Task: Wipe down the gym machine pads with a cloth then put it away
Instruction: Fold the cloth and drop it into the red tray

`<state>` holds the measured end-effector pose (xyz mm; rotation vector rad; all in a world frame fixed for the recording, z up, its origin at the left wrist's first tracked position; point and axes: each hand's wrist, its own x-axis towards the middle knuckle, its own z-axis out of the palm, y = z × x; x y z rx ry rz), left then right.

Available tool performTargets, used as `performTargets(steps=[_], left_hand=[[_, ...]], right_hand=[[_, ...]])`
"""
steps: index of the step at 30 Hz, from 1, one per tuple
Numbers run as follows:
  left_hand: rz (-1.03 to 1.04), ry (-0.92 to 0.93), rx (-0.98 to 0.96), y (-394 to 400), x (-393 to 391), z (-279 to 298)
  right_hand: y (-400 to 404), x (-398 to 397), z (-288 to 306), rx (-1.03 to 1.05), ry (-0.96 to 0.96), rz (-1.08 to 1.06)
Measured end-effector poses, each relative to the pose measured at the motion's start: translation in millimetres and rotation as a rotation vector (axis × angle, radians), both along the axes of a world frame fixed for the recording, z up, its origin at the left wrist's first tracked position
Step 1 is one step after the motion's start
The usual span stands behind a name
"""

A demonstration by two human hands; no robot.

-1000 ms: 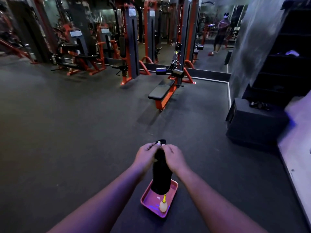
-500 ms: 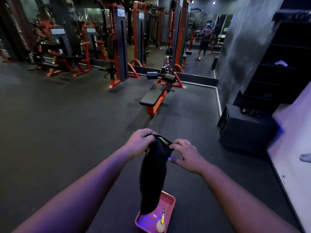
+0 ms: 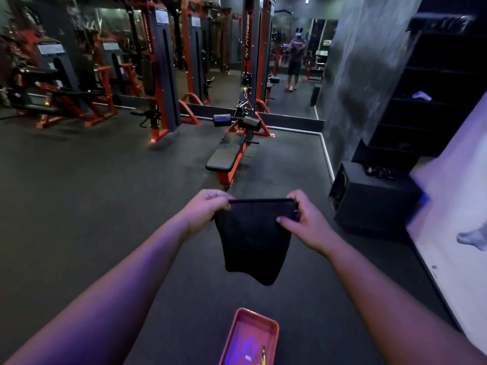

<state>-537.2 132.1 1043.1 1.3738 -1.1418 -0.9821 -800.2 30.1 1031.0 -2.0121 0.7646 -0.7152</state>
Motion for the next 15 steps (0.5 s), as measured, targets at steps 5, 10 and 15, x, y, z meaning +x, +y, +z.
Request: performTargets(steps=[5,10,15], left_hand=[[-0.174,0.717,-0.105,-25.7,-17.6,-16.1],[-0.016,0.260,0.054,-51.8,-73.0,-58.4],[0.238,0.423,0.134,-100.3,-94.0,-52.8]], right_hand=[[-30.1,30.1,55.8,0.374,-0.548,-0.066],[-83.6,40.7,52.3,0.628,-0.747,-0.290],[-107.7,-11.8,-33.8,0.872,-0.078,-0.033]])
